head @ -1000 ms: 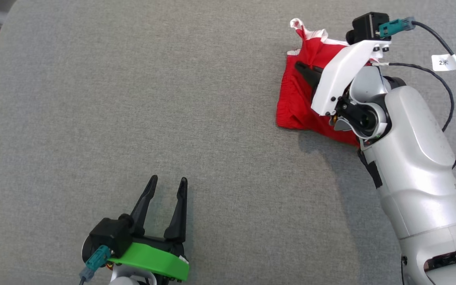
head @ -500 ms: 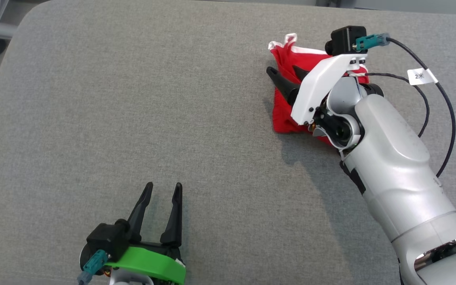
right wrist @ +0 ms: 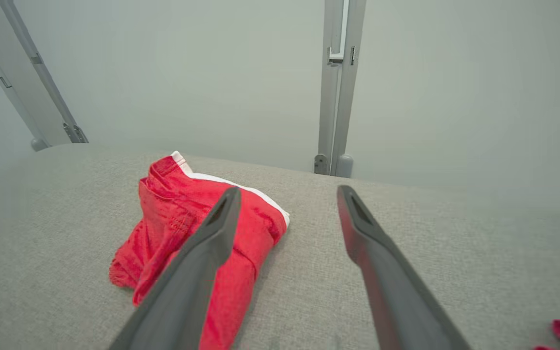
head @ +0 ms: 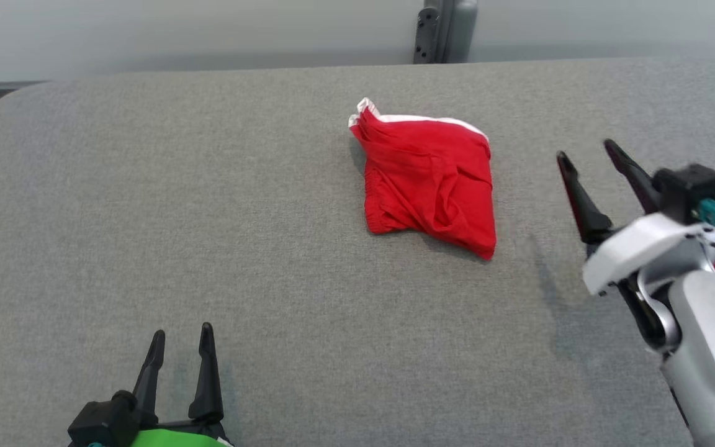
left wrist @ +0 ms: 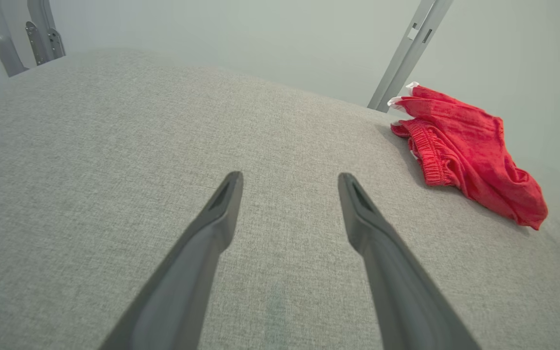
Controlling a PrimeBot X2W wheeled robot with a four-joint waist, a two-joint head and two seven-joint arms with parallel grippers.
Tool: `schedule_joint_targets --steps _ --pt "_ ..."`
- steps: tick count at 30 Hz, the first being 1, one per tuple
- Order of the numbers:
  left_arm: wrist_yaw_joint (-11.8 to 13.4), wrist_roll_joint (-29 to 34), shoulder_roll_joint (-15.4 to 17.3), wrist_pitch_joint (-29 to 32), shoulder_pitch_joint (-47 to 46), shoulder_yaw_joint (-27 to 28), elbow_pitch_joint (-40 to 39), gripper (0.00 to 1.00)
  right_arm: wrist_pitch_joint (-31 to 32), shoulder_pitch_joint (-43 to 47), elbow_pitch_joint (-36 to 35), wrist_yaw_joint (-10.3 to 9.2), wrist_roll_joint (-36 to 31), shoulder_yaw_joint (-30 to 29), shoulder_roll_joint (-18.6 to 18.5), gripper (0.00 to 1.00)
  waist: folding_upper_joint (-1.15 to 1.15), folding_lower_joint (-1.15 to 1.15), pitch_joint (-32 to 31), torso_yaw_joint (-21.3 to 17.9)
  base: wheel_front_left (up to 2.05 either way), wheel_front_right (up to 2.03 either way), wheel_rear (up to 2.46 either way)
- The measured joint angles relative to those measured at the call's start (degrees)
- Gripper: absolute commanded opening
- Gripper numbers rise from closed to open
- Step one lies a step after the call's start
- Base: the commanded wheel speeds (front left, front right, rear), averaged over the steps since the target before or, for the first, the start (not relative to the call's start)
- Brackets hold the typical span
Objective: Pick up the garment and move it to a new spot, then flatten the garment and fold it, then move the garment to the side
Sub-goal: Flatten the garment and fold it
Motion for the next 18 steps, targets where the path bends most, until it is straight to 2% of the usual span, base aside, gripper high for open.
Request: schedule_joint_targets --steps 3,8,15,18 --pt "-0.16 1.31 -0.25 0.00 1.20 1.30 -1.03 1.00 -5.37 7.06 -1.58 0.00 -4.11 -6.13 -0.56 1.00 0.00 0.00 -1.90 -1.77 0.00 0.00 0.00" --pt "-0.91 3.61 -1.00 0.00 3.62 3.34 -1.19 1.00 -9.95 17.06 -2.10 0.00 -9.78 -12.96 3.83 1.00 0.00 0.00 -5.39 -4.17 0.00 0.00 0.00" --pt "-2.09 5.69 -1.71 0.00 4.70 5.08 -0.65 1.00 -10.70 21.98 -1.74 0.00 -13.33 -16.70 8.53 1.00 0.00 0.00 -8.80 -6.63 0.00 0.00 0.00" --pt "-2.43 6.15 -1.90 0.00 4.69 5.48 -0.34 1.00 -10.77 22.55 -2.22 0.00 -13.85 -17.60 9.34 1.00 0.00 0.00 -9.44 -6.62 0.00 0.00 0.00"
